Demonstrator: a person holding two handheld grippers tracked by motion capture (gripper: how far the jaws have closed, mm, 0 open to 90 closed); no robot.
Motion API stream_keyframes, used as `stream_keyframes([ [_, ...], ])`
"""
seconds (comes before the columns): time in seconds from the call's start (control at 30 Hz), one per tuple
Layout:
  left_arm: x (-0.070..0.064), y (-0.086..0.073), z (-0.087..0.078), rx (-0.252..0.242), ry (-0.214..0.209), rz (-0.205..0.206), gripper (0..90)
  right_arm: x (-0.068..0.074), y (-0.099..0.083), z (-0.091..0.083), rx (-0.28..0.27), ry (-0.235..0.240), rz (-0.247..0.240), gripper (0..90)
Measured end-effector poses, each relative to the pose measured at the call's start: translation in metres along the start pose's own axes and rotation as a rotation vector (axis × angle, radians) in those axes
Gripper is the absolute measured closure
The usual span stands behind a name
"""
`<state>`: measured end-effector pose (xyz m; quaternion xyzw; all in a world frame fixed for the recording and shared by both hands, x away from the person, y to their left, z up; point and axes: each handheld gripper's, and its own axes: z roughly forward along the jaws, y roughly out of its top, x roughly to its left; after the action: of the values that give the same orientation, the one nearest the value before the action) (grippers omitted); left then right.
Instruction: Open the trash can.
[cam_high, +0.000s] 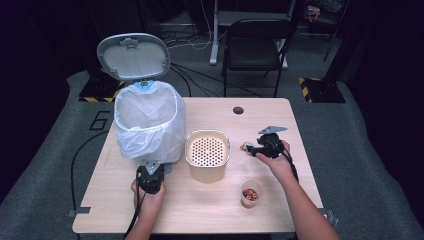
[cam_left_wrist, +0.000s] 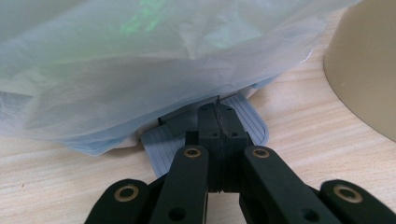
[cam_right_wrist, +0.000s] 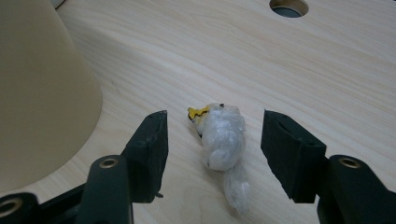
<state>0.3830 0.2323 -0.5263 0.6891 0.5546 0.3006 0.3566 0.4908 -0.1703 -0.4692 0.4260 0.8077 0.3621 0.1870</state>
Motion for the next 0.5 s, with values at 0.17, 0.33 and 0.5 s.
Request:
stream_keyframes([
  [0.17,-0.002,0.0,0.0,-0.006,0.009,0.01,90.0,-0.001,0.002,0.013,0.032,-0.002,-0.015,45.4],
  [0.33,-0.006,-0.001,0.001,-0.008,0.022,0.003,90.0,-0.004,-0.002,0.029,0.067,-0.009,0.001,49.4],
  [0.5,-0.012,-0.001,0.0,-0.004,0.083,0.089,88.3,-0.008,-0.007,0.037,0.101,-0.015,0.004,54.0],
])
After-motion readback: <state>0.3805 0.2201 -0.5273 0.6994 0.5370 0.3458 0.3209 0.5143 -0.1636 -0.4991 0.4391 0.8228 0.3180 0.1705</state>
